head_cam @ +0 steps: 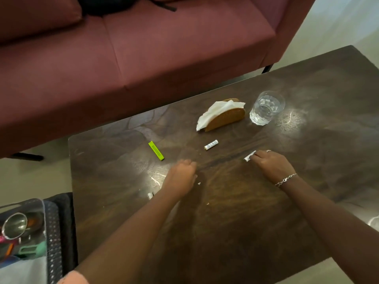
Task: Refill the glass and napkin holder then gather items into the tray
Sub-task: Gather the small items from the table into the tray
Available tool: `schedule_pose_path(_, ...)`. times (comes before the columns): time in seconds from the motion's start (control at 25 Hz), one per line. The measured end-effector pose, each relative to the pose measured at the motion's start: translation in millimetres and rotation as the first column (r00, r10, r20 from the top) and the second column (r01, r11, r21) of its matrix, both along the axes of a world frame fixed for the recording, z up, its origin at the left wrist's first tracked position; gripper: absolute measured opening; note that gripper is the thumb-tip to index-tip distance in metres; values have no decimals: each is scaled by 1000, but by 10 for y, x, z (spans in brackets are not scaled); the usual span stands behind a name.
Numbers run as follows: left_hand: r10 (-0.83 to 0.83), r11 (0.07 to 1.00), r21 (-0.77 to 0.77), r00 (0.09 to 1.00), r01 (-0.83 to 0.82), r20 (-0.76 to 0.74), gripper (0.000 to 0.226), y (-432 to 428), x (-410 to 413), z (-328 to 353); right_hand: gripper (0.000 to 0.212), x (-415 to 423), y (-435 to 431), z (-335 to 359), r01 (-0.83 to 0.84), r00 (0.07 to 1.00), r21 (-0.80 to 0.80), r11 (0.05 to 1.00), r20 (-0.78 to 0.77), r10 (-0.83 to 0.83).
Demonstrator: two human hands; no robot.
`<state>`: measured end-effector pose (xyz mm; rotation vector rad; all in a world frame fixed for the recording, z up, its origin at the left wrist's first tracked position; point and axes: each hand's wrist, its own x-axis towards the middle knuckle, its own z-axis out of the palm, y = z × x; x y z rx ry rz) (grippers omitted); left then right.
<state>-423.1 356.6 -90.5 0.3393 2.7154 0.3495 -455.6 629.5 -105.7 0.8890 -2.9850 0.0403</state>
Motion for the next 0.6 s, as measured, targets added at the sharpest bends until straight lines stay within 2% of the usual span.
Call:
schedule_pose_path(0.08, -83, 996, -32, 996, 82, -40, 24, 185, -254, -89, 36, -107, 111, -108, -50, 998, -8, 999, -46, 49)
schedule_pose_path(0.16, -93, 995, -32, 993, 91, -77, 26, 347, -507, -165, 36, -192, 186, -257, -102, 991, 4, 995, -88, 102)
schedule_pose_path(0.28, 35, 999, 15, 993, -34, -115, 29, 538, -745, -289, 36, -269, 237, -427, -169, 980, 16, 985, -102, 170)
schedule_pose_path(0.36, 88, 996, -15, 990, -91, -111, 32, 624, -814, -391, 33, -277, 254, -530, -200, 974, 26, 980, -102, 201)
schedule_pose_path(0.6, 123, 981, -130, 980, -144, -154, 30, 715, -894, -591, 21, -332, 290, -751, -174, 978, 12, 985, -114, 174)
